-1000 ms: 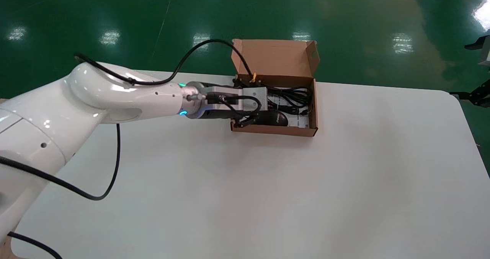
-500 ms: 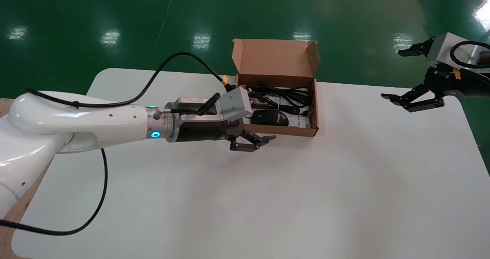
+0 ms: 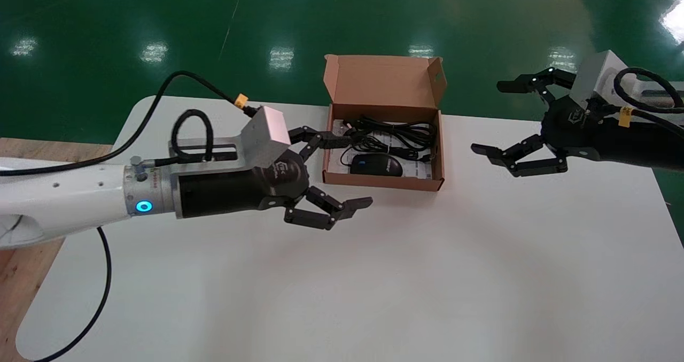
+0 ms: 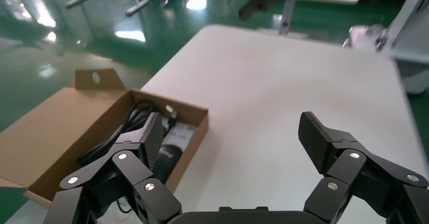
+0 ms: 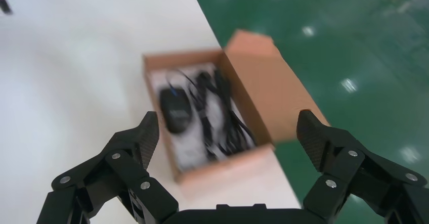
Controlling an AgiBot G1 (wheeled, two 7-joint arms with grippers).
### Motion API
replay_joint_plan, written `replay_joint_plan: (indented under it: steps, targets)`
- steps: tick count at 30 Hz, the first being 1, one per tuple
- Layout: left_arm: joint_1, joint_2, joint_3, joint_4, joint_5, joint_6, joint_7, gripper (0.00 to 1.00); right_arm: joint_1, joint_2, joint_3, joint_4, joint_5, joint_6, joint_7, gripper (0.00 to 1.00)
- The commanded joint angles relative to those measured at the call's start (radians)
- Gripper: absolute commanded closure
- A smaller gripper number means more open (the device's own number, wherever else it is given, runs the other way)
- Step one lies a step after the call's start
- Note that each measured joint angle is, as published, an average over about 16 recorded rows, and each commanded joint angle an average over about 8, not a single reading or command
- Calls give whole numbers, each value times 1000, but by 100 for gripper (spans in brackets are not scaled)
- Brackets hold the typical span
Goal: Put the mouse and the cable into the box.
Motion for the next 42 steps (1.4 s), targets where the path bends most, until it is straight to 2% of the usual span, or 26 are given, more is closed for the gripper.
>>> replay_joint_plan:
  steps: [1, 27, 33, 42]
  targets:
    - [21, -25, -32, -27, -14, 26, -19, 0, -35, 9, 20, 44, 30, -11, 30, 0]
    - [280, -340, -434, -362, -197, 353, -252, 0, -479, 117, 273, 600, 415, -150, 410, 0]
    - [302, -366, -468, -389, -214, 381, -266, 0, -521, 127, 297, 651, 452, -163, 437, 0]
    - [294, -356, -454, -378, -208, 370, -262, 0, -504, 124, 288, 630, 438, -158, 427, 0]
